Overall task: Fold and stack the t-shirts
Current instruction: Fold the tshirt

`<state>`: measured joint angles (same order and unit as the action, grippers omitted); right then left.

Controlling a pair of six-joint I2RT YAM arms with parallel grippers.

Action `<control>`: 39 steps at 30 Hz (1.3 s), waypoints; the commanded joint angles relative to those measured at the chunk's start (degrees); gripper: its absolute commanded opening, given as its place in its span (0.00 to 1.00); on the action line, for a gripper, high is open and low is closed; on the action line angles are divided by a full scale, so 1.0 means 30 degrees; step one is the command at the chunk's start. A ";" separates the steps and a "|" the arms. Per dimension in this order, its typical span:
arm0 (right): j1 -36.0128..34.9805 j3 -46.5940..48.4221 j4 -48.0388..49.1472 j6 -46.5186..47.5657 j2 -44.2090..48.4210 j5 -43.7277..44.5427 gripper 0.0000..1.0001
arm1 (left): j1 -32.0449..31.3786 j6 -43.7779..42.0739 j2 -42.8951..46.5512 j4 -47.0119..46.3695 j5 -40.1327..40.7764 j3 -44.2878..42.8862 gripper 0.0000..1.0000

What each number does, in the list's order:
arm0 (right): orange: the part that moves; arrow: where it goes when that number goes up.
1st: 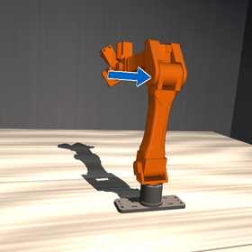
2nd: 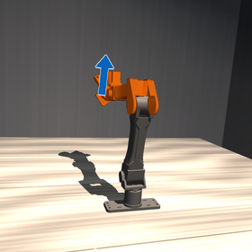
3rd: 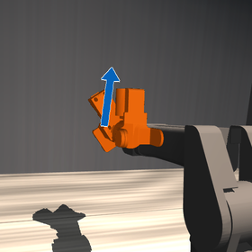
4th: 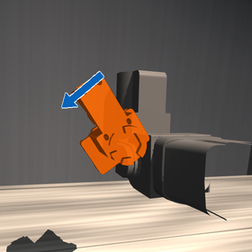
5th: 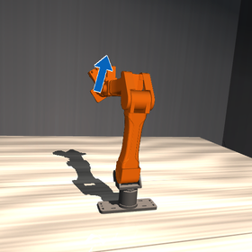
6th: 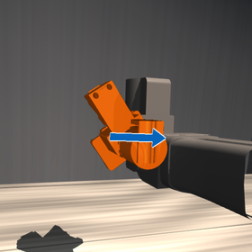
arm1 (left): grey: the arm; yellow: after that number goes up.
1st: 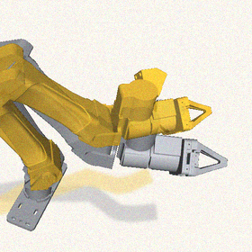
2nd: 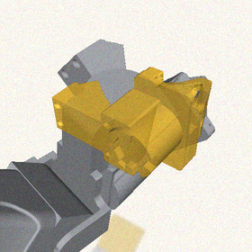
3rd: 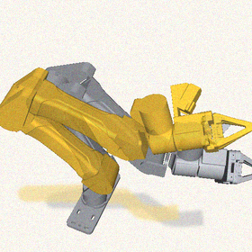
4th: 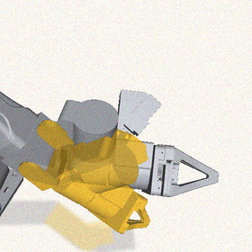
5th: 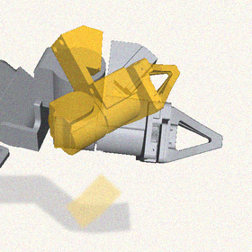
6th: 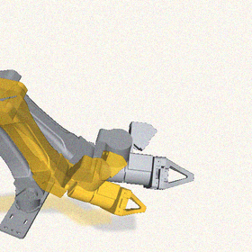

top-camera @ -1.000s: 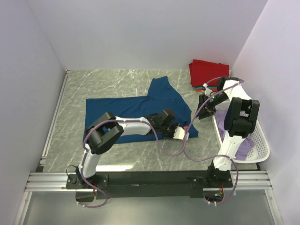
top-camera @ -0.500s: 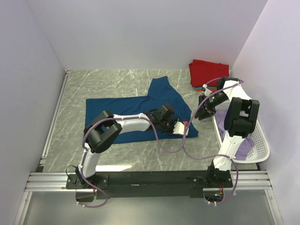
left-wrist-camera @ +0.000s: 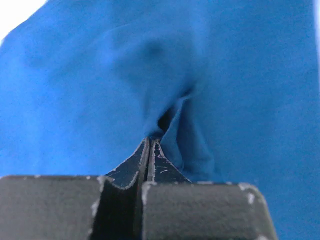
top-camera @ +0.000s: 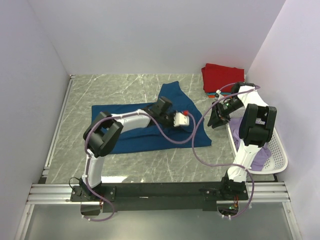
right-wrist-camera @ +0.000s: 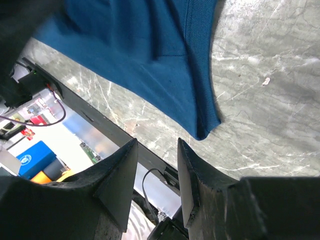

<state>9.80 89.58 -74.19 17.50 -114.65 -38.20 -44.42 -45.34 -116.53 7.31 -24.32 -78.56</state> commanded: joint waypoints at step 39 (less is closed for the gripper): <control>-0.1744 -0.2555 0.3052 -0.1585 -0.1304 -0.2239 0.00 | 0.1244 0.8165 -0.1842 0.0639 -0.5782 -0.2399 0.24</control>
<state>4.89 82.26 -65.39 12.67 -118.52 -42.74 -39.97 -24.53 -118.61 11.38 -40.32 -82.56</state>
